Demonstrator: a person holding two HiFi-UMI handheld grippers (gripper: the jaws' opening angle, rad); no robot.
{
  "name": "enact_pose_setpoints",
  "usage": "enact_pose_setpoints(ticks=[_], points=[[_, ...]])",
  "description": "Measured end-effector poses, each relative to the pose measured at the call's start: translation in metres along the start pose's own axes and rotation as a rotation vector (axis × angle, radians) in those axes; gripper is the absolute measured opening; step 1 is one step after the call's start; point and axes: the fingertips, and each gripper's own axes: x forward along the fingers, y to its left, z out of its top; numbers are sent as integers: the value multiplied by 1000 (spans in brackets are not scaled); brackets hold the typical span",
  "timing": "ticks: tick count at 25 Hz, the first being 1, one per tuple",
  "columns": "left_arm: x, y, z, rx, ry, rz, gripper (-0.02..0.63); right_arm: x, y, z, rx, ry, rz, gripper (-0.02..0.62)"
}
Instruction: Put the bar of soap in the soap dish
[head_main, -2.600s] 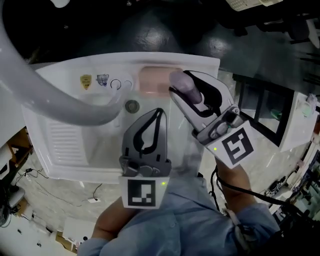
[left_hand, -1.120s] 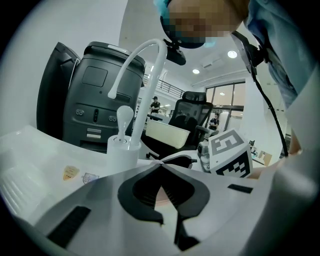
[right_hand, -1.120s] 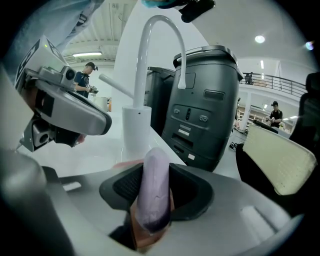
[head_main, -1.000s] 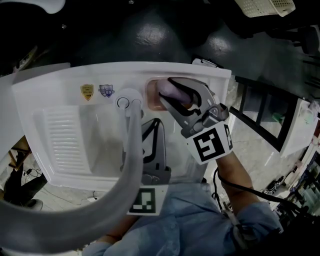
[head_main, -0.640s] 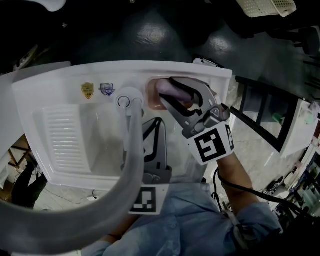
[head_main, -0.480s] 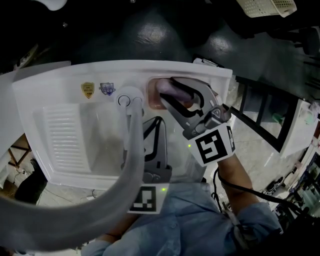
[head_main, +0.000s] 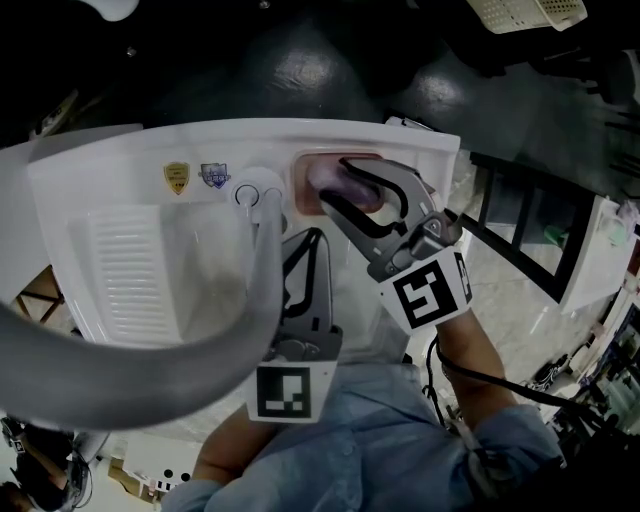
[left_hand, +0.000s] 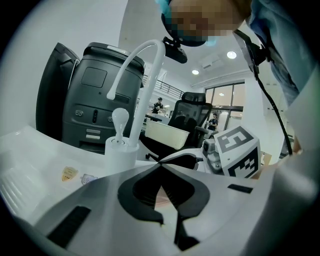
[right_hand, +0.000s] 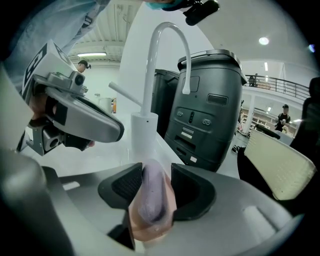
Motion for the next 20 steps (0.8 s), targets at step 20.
enact_pose_setpoints(ticks=[20], points=[[-15,-27,25,57,-77,-31,5,-70,-12,39,240,-212,-102,176]])
